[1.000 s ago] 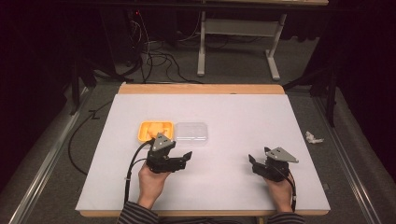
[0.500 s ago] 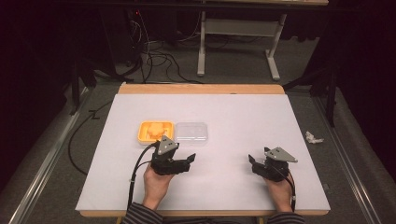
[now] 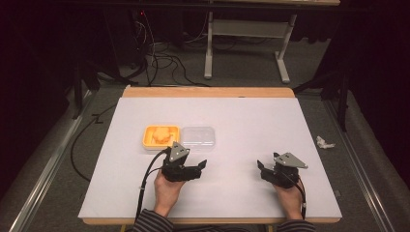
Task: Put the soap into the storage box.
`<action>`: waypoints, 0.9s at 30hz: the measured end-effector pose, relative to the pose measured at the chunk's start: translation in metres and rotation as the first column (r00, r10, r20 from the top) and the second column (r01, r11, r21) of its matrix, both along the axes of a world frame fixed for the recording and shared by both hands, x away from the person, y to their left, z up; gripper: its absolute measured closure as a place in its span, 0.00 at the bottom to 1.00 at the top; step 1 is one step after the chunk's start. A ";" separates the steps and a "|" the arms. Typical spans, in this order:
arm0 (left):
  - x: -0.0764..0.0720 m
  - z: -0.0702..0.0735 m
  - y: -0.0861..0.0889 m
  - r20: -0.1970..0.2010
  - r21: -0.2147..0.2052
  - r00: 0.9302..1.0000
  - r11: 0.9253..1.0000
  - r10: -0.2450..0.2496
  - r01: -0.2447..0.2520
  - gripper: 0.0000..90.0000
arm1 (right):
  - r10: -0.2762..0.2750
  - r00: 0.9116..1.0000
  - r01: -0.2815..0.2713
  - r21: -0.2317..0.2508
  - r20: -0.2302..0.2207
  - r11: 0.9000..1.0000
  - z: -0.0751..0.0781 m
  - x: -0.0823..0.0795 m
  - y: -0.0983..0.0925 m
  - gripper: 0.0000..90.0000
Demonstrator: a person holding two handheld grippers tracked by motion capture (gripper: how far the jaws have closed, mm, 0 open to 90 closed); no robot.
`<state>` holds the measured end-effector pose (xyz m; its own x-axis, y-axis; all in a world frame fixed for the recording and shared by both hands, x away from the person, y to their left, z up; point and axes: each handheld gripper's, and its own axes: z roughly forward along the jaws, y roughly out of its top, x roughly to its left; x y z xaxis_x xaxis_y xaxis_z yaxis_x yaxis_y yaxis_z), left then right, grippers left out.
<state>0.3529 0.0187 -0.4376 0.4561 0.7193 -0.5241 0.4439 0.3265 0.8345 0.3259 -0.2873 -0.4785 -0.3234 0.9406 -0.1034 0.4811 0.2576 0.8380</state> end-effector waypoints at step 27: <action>0.016 -0.022 -0.015 -0.023 -0.016 1.000 1.000 0.014 -0.014 0.28 | -0.001 1.000 0.001 -0.003 -0.001 1.000 0.000 0.000 0.001 0.34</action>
<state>0.3686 0.0039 -0.4599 0.4337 0.7172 -0.5455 0.4579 0.3460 0.8189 0.3257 -0.2865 -0.4786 -0.3228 0.9406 -0.1055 0.4824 0.2594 0.8367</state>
